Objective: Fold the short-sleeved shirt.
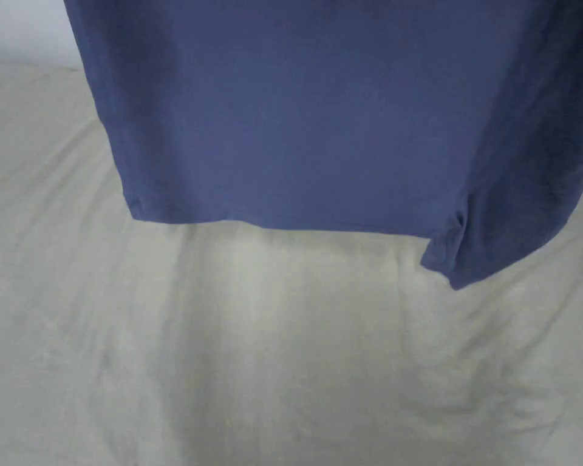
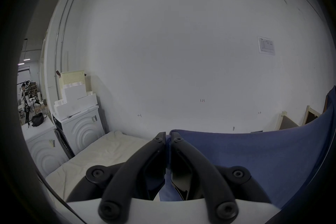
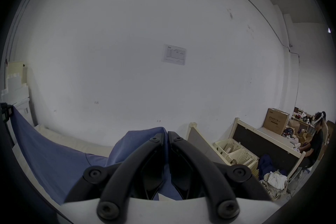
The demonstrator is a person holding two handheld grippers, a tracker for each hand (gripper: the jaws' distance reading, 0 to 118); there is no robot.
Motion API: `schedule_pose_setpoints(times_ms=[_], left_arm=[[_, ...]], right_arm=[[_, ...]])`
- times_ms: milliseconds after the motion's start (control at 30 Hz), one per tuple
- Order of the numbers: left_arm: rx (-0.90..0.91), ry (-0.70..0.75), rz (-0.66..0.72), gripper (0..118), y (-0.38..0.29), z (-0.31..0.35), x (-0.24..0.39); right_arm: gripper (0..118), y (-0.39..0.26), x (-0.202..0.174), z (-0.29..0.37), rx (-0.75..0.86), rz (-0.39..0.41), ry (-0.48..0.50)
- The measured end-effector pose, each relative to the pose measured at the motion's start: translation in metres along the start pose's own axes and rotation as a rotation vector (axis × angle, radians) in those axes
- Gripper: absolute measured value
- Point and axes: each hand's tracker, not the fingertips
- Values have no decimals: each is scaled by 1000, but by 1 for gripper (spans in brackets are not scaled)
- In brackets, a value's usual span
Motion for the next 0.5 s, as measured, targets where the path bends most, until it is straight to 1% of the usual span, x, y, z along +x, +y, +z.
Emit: schedule_pose_setpoints(times_ms=[67, 233, 333, 367, 433, 467, 500], left_arm=[[37, -10, 11, 1, 1, -20, 14], [130, 3, 52, 1, -9, -51, 32], [112, -5, 52, 1, -28, -66, 40], [96, -5, 47, 1, -37, -71, 41], [69, -11, 64, 1, -58, -79, 44], [50, -14, 72, 1, -71, -82, 45], [5, -13, 55, 1, -82, -102, 45]], right_arm=[[3, 3, 1, -18, 17, -43, -16], [3, -13, -3, -52, 27, -41, -35], [3, -42, -2, -67, 28, -77, -10], [3, -56, -2, -74, 9, -88, -9], [3, -87, -3, -86, -38, -137, 28], [3, -104, -4, -92, -65, -148, 36], [3, -119, -6, -98, -102, -146, 35]])
